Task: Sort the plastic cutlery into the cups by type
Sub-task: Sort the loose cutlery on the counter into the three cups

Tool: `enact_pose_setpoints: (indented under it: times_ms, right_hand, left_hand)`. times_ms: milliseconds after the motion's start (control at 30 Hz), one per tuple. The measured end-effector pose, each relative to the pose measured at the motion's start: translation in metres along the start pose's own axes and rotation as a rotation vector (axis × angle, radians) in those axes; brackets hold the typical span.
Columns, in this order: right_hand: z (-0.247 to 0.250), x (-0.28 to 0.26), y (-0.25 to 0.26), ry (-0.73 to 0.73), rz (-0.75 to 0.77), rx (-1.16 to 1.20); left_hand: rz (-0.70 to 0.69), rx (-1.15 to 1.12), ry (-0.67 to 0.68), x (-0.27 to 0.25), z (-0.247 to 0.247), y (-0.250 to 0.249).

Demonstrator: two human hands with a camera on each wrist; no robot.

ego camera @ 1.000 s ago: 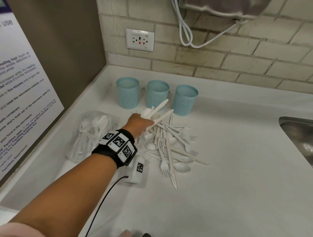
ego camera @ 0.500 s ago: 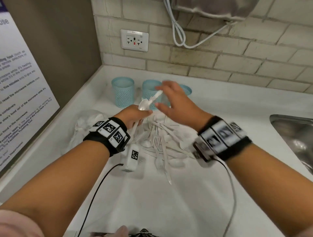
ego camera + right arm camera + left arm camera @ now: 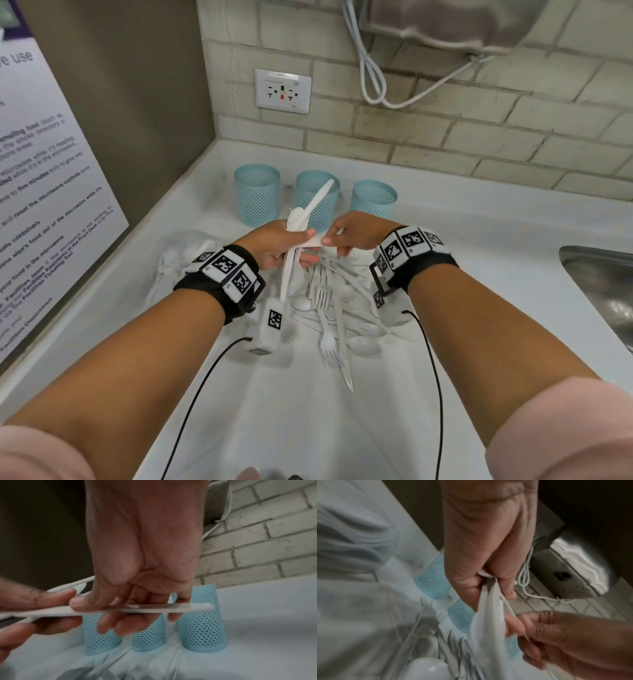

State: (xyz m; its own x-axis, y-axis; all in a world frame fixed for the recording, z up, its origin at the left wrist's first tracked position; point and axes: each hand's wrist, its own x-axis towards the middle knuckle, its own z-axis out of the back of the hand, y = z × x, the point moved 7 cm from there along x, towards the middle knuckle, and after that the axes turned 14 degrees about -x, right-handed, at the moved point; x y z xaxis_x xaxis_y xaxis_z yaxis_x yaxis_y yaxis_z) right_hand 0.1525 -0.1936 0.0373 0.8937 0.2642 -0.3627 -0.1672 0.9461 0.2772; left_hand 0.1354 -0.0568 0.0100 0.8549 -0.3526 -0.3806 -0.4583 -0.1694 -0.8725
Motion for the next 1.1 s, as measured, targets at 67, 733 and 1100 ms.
enact_pose_setpoints:
  times_ms: [67, 733, 1100]
  right_hand:
    - [-0.004, 0.001, -0.005, 0.008, 0.022, 0.055]
    - [-0.032, 0.021, -0.032, -0.079, -0.139, 0.873]
    - [-0.004, 0.022, -0.026, -0.35, -0.077, 1.15]
  left_hand:
    - [-0.015, -0.069, 0.006, 0.003, 0.003, 0.0]
    - [0.082, -0.203, -0.022, 0.021, 0.014, 0.017]
    - [0.043, 0.092, 0.02, 0.016, 0.01, 0.019]
